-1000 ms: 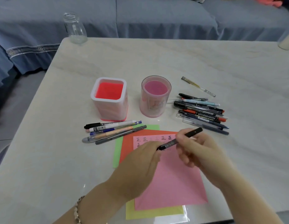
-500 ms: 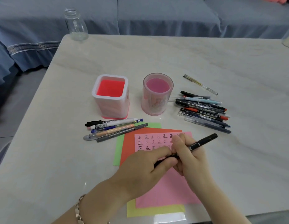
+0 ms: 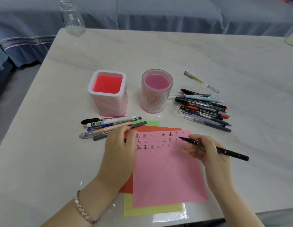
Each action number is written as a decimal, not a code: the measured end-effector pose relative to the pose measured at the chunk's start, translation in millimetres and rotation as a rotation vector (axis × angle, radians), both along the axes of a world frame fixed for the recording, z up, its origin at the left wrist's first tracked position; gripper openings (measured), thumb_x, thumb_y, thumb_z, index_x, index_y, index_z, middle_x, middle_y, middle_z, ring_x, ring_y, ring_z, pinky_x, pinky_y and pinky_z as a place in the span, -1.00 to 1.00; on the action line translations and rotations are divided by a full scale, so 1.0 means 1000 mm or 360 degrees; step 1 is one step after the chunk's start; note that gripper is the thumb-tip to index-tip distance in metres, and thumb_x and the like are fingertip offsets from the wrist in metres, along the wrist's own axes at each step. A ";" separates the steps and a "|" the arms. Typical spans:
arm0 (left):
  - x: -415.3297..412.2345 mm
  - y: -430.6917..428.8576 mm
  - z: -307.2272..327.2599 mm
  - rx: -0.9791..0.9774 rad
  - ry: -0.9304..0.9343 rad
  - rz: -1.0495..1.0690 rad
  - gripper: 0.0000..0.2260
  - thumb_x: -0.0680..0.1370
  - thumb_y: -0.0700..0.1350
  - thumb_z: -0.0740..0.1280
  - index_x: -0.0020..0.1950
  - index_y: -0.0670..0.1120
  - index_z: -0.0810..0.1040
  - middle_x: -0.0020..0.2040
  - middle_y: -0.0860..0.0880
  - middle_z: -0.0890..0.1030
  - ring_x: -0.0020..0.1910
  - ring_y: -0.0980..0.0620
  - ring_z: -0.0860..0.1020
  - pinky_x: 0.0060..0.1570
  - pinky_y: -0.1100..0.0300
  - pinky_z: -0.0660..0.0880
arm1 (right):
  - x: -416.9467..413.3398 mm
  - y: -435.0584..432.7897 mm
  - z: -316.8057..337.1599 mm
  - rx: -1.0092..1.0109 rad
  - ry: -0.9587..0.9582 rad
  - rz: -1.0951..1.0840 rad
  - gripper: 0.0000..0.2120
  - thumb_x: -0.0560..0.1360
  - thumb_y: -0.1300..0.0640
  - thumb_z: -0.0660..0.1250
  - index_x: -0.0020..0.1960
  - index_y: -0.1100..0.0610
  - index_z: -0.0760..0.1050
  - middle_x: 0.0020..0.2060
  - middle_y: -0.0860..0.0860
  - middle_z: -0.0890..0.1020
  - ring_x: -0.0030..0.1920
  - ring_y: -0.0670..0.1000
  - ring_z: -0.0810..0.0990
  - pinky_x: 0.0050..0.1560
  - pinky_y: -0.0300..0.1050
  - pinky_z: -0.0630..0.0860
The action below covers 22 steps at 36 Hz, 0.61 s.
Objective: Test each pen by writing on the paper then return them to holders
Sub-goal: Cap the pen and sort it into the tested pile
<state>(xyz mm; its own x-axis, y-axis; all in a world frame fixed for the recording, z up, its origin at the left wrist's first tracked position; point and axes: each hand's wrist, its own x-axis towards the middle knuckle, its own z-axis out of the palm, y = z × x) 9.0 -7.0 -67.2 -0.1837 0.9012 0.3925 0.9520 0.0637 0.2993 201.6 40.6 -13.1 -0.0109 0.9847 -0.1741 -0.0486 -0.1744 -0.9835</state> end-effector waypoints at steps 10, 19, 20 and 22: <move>0.038 -0.004 -0.010 -0.0559 0.0108 -0.0708 -0.60 0.54 0.12 0.10 0.38 0.18 0.35 0.46 -0.22 0.24 0.45 -0.20 0.19 0.39 -0.15 0.14 | 0.004 0.015 -0.005 0.0046 -0.0146 -0.0176 -0.76 0.54 0.12 0.23 -0.27 0.11 0.54 -0.45 0.02 0.63 -0.40 -0.03 0.60 -0.34 -0.25 0.54; 0.028 -0.003 -0.012 -0.0562 0.0138 -0.0718 -0.61 0.56 0.17 0.05 0.37 0.20 0.37 0.46 -0.20 0.25 0.46 -0.19 0.18 0.37 -0.05 0.03 | -0.006 0.025 -0.020 0.0128 -0.0388 -0.0285 -0.63 0.46 0.01 0.36 -0.42 0.15 0.37 -0.62 0.00 0.51 -0.56 -0.06 0.44 -0.42 -0.25 0.42; 0.027 -0.004 -0.012 -0.0558 0.0121 -0.0719 -0.61 0.57 0.17 0.05 0.38 0.19 0.37 0.46 -0.20 0.25 0.46 -0.19 0.18 0.37 -0.06 0.03 | -0.009 0.026 -0.023 0.0137 -0.0428 -0.0281 -0.61 0.45 0.00 0.37 -0.45 0.14 0.35 -0.63 -0.01 0.49 -0.56 -0.06 0.42 -0.42 -0.25 0.40; 0.027 -0.005 -0.012 -0.0547 0.0077 -0.0722 -0.61 0.57 0.16 0.06 0.38 0.19 0.37 0.46 -0.20 0.26 0.46 -0.19 0.18 0.37 -0.06 0.05 | -0.016 0.028 -0.028 0.0160 -0.0518 -0.0263 -0.57 0.45 0.02 0.37 -0.50 0.12 0.32 -0.65 -0.02 0.45 -0.56 -0.06 0.40 -0.42 -0.23 0.38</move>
